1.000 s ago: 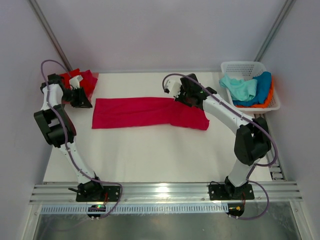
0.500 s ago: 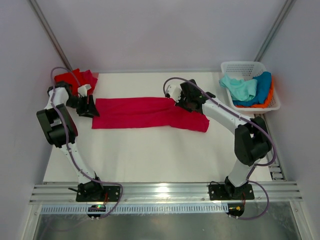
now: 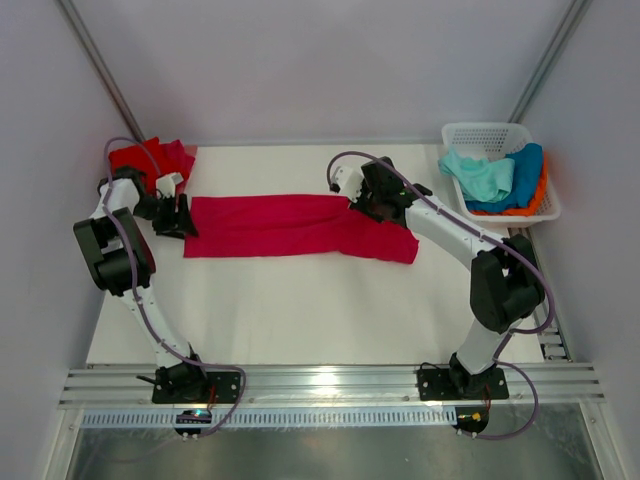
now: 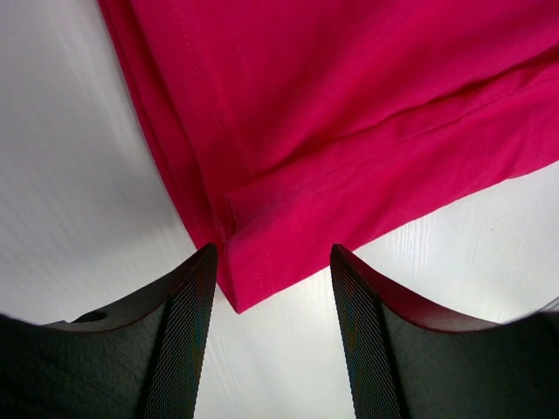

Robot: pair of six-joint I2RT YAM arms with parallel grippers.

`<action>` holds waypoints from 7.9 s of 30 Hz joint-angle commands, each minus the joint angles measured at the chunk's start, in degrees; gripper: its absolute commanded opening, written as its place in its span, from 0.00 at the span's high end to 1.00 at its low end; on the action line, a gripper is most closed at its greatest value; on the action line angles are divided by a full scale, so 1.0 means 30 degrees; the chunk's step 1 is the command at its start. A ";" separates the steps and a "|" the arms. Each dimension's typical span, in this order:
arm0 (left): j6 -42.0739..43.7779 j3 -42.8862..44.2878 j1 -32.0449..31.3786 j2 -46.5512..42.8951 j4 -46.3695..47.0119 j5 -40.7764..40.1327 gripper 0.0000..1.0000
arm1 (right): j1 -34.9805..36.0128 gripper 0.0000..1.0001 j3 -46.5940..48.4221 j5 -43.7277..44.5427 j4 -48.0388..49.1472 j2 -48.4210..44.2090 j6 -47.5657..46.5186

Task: Fold and stack the t-shirts
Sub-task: Fold the tshirt

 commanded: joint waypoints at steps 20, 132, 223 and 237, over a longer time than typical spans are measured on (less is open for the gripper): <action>-0.0281 0.0272 -0.0462 0.0612 0.2160 0.0450 0.48 | -0.0070 0.97 -0.0117 -0.0751 0.0641 -0.0744 0.0491; -0.2449 0.5428 -0.3393 0.3160 0.5676 -0.6755 0.83 | -0.3000 0.74 0.8525 0.2354 0.0641 0.9041 -0.0358; -0.4088 -0.4022 -0.4741 -1.5983 0.9154 -0.2914 0.01 | -0.2736 0.01 -0.2603 0.0070 0.2189 -0.7536 0.4444; -0.5270 -1.0390 -0.4682 -1.7669 1.3322 -0.2526 0.46 | -0.3498 0.11 -0.6794 -0.4147 0.4508 -0.8450 0.5855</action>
